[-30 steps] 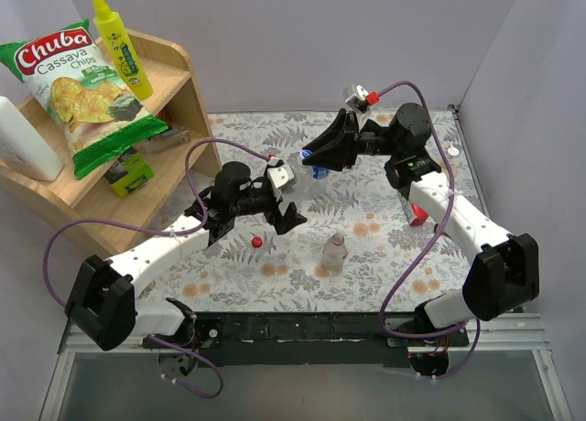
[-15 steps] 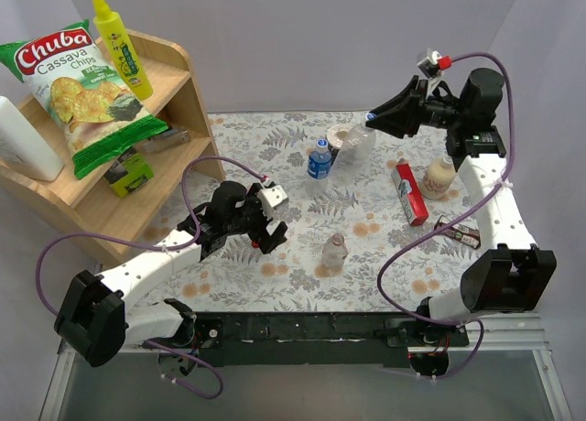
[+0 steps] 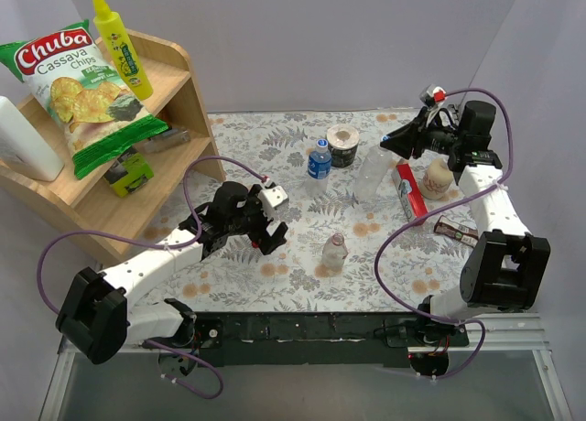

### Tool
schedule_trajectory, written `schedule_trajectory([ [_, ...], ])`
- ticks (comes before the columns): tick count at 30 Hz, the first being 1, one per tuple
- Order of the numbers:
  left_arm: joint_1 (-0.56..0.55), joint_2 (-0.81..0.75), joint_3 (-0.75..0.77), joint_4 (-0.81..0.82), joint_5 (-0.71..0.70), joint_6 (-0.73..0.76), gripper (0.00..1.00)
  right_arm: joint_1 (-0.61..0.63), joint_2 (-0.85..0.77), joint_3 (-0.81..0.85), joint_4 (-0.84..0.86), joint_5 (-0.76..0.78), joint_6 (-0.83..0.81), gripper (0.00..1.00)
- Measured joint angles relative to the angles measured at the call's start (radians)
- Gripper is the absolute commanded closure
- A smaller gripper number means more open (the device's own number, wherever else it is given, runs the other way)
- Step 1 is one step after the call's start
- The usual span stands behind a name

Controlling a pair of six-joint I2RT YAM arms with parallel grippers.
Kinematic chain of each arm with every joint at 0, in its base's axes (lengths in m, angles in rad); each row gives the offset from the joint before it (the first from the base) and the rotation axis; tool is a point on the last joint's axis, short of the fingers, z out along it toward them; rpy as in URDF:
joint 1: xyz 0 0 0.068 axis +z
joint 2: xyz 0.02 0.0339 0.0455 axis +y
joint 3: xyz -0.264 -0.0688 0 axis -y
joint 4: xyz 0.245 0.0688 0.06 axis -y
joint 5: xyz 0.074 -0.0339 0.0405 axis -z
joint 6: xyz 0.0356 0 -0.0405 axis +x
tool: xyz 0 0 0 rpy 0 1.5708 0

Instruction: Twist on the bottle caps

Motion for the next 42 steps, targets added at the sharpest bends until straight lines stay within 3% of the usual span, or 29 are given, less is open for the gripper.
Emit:
schedule_trajectory([
  [13, 0.0, 0.029, 0.0, -0.001, 0.001, 0.01, 0.02, 0.0, 0.017, -0.037, -0.047, 0.058, -0.193, 0.88],
  [25, 0.0, 0.035, 0.0, -0.001, 0.002, 0.012, 0.02, 0.0, 0.034, -0.055, -0.085, 0.082, -0.217, 0.78],
  [32, 0.0, 0.035, 0.0, -0.001, 0.002, 0.014, 0.02, 0.0, 0.051, -0.056, -0.087, 0.102, -0.217, 0.65],
  [42, 0.0, 0.035, -0.004, 0.0, 0.006, 0.017, 0.02, 0.001, 0.051, -0.056, -0.087, 0.106, -0.218, 0.58],
])
